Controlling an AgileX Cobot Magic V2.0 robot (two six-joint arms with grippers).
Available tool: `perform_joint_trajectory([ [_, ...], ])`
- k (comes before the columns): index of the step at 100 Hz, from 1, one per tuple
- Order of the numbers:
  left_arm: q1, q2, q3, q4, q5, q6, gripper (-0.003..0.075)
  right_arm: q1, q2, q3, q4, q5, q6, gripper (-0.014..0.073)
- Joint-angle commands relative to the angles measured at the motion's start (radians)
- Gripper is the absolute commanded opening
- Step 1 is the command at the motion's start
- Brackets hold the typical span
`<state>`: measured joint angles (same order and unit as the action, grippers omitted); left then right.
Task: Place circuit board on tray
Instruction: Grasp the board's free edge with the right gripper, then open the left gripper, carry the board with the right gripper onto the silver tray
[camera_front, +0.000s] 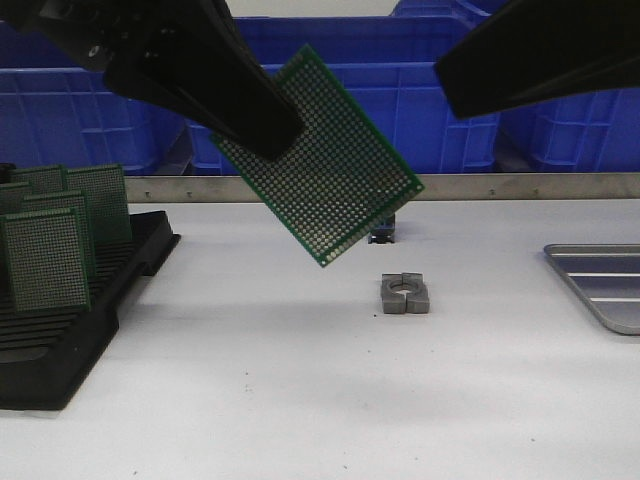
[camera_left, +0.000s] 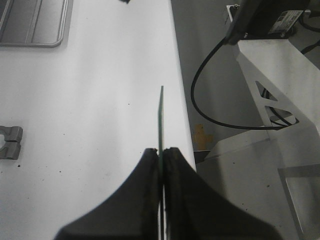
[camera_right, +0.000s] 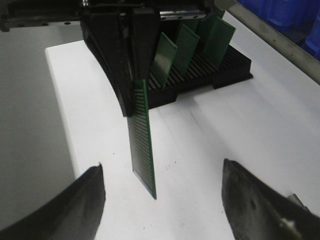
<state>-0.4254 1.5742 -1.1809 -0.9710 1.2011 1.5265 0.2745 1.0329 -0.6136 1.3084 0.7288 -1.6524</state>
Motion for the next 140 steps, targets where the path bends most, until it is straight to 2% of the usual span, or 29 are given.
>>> perform_joint_trajectory([
  [1, -0.010, -0.033, -0.029, -0.071, 0.013, -0.008, -0.0020, 0.002, 0.047, -0.033, 0.136, 0.049, -0.100, 0.0517],
  [16, -0.010, -0.033, -0.029, -0.071, 0.013, -0.008, -0.0020, 0.002, 0.157, -0.034, 0.200, 0.119, -0.107, 0.0517],
  [38, -0.010, -0.033, -0.029, -0.071, 0.013, -0.008, -0.0020, 0.002, 0.279, -0.068, 0.213, 0.273, -0.106, 0.0497],
  [45, -0.010, -0.033, -0.029, -0.071, 0.013, -0.008, -0.0020, 0.002, 0.299, -0.077, 0.216, 0.281, -0.106, 0.0421],
  [64, -0.010, -0.033, -0.029, -0.071, 0.013, -0.008, -0.0020, 0.002, 0.318, -0.079, 0.236, 0.271, -0.106, 0.0085],
  [74, -0.010, -0.033, -0.029, -0.071, 0.013, -0.008, -0.0020, 0.002, 0.318, -0.079, 0.240, 0.264, -0.106, -0.0057],
  [76, -0.010, -0.033, -0.029, -0.071, 0.006, -0.008, -0.0020, 0.002, 0.318, -0.079, 0.240, 0.262, -0.106, -0.0076],
  [86, -0.010, -0.033, -0.029, -0.071, -0.015, -0.008, -0.0015, 0.002, 0.318, -0.079, 0.240, 0.262, -0.105, -0.0068],
  [96, -0.010, -0.033, -0.029, -0.071, -0.015, -0.008, 0.0072, 0.002, 0.318, -0.079, 0.240, 0.264, -0.105, -0.0068],
  [103, -0.010, -0.033, -0.029, -0.071, -0.015, -0.008, 0.0202, 0.002, 0.318, -0.079, 0.240, 0.266, -0.104, -0.0068],
  [113, -0.010, -0.033, -0.029, -0.068, -0.047, -0.008, 0.0433, 0.002, 0.318, -0.079, 0.240, 0.270, -0.098, -0.0068],
  [120, -0.006, -0.033, -0.029, -0.066, -0.090, -0.008, 0.0538, 0.002, 0.318, -0.079, 0.240, 0.274, -0.080, -0.0068],
  [127, -0.005, -0.033, -0.029, -0.059, -0.128, -0.008, 0.0575, -0.001, 0.318, -0.079, 0.239, 0.273, -0.033, -0.0068],
  [140, -0.005, -0.033, -0.029, -0.059, -0.191, -0.008, 0.0575, -0.046, 0.318, -0.076, 0.218, 0.246, 0.148, -0.0068],
])
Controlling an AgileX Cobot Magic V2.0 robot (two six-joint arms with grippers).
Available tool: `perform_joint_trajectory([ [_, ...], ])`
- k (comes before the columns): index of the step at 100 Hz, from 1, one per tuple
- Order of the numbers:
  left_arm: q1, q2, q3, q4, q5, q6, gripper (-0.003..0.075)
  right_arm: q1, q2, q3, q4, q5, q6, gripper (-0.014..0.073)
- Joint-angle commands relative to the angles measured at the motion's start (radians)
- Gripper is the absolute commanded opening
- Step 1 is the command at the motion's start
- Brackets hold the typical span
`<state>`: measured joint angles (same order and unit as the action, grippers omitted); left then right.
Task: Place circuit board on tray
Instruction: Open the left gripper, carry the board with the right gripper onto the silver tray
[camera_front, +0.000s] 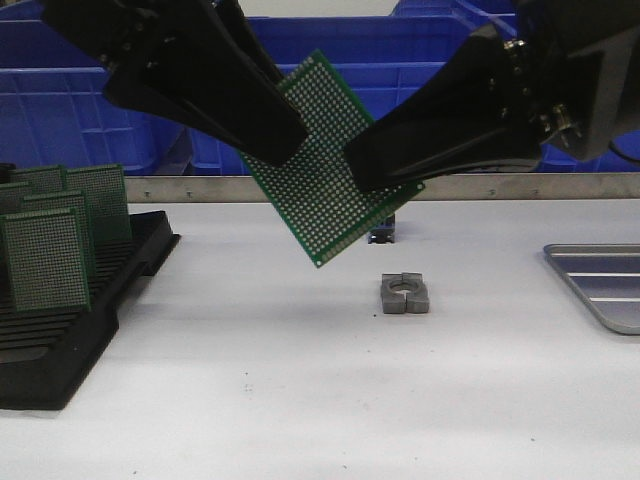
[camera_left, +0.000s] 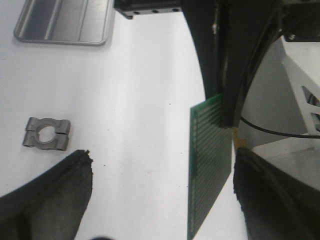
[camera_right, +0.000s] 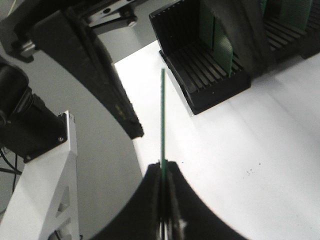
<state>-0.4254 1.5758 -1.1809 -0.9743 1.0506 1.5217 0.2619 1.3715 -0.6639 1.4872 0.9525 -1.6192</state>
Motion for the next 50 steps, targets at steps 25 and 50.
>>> perform_joint_trajectory([
  [25, -0.005, -0.035, -0.029, -0.055, -0.071, -0.003, 0.0575, -0.255, -0.021, -0.026, -0.110, -0.054, 0.374, -0.0068],
  [50, -0.005, -0.035, -0.029, -0.062, -0.071, -0.003, 0.0575, -0.489, -0.020, -0.026, -0.135, -0.276, 0.398, -0.0068],
])
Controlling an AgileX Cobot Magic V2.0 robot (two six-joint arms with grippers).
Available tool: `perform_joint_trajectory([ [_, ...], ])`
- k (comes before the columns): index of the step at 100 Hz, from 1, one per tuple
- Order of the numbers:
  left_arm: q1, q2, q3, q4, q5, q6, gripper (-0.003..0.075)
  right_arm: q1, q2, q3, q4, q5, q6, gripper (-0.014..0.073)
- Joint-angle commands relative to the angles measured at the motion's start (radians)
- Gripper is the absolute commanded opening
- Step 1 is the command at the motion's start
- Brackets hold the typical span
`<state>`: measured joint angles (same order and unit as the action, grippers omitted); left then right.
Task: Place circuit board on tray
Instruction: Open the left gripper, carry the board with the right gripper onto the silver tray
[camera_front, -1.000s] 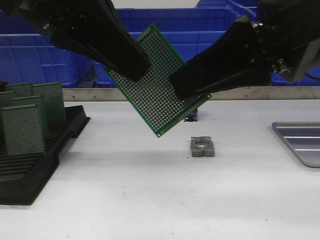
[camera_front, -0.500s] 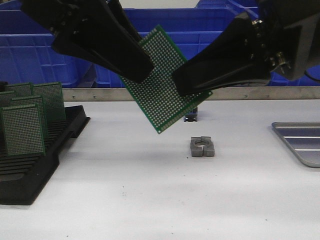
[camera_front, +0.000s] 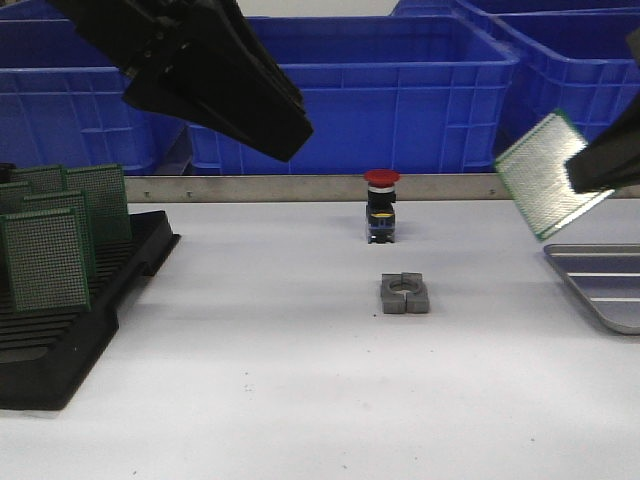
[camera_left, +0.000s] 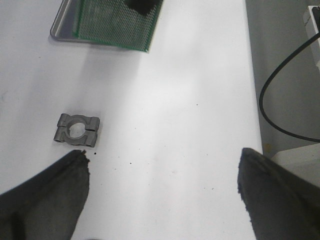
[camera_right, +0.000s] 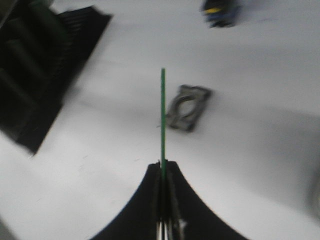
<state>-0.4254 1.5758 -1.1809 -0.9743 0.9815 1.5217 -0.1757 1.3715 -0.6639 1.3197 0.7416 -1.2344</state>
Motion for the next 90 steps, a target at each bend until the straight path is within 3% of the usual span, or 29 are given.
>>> perform_joint_trajectory([
  [1, -0.005, -0.035, -0.029, -0.062, -0.002, -0.003, 0.0575, -0.059, -0.020, -0.026, 0.032, -0.083, 0.015, -0.0068],
  [40, -0.005, -0.035, -0.029, -0.062, 0.000, -0.003, 0.0575, -0.106, 0.075, -0.029, 0.104, -0.359, 0.016, -0.0068],
  [55, -0.005, -0.035, -0.029, -0.062, 0.000, -0.003, 0.0575, -0.106, 0.103, -0.031, 0.126, -0.388, 0.016, -0.0048],
  [67, -0.005, -0.035, -0.029, -0.058, 0.000, -0.003, 0.0571, -0.106, 0.104, -0.031, 0.126, -0.399, 0.016, 0.0106],
  [82, -0.005, -0.035, -0.029, -0.038, 0.002, -0.003, 0.0564, -0.106, 0.104, -0.031, 0.126, -0.440, 0.016, 0.0414],
  [90, -0.005, -0.037, -0.029, -0.030, 0.002, -0.003, 0.0564, -0.106, 0.104, -0.031, 0.126, -0.465, 0.016, 0.0501],
])
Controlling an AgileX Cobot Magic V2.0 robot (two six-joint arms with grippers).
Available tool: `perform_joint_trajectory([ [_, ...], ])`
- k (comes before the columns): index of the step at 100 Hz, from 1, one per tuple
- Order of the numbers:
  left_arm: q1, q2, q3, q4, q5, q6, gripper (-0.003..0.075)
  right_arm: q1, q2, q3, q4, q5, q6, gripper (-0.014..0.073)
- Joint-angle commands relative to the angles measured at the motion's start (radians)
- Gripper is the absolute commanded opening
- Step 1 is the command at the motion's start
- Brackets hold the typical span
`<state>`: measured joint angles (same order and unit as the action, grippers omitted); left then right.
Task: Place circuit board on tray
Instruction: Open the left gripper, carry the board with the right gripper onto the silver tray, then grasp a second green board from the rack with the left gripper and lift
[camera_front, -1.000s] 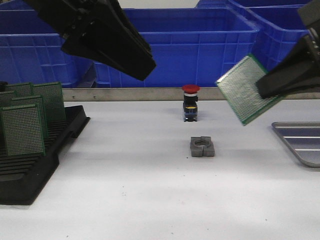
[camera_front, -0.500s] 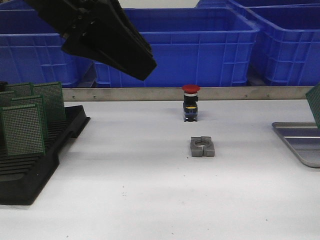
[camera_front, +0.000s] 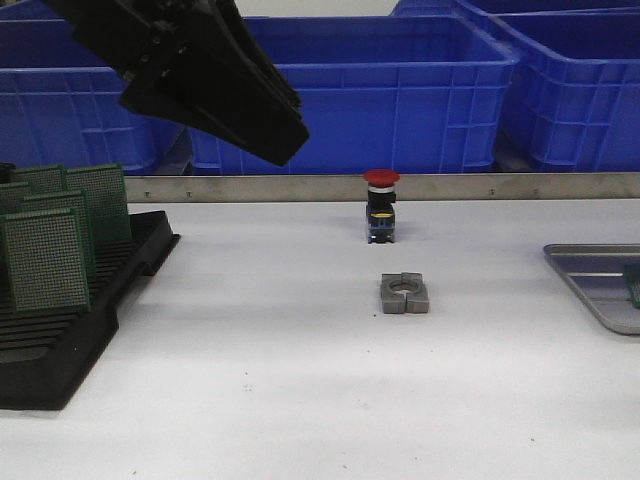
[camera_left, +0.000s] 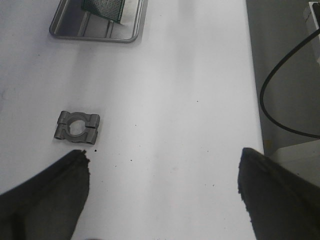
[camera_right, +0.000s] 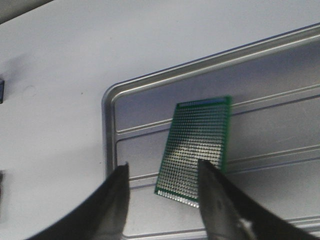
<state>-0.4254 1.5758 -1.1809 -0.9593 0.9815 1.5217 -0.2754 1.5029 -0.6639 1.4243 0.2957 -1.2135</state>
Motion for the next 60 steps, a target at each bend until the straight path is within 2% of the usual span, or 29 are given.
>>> perform_joint_trajectory([
  [1, -0.005, -0.037, -0.029, -0.042, 0.002, -0.003, 0.0564, -0.006, -0.028, -0.031, 0.022, -0.021, -0.004, 0.0509],
  [20, 0.008, -0.039, -0.047, 0.128, 0.005, -0.010, 0.0564, -0.006, -0.028, -0.031, 0.022, -0.018, -0.004, 0.0517],
  [44, 0.092, -0.039, -0.066, 0.528, 0.006, -0.096, 0.0564, -0.006, -0.028, -0.031, 0.022, -0.017, -0.004, 0.0517],
  [60, 0.174, -0.039, -0.066, 0.642, 0.001, -0.130, 0.0564, -0.006, -0.028, -0.031, 0.022, -0.016, -0.004, 0.0517],
])
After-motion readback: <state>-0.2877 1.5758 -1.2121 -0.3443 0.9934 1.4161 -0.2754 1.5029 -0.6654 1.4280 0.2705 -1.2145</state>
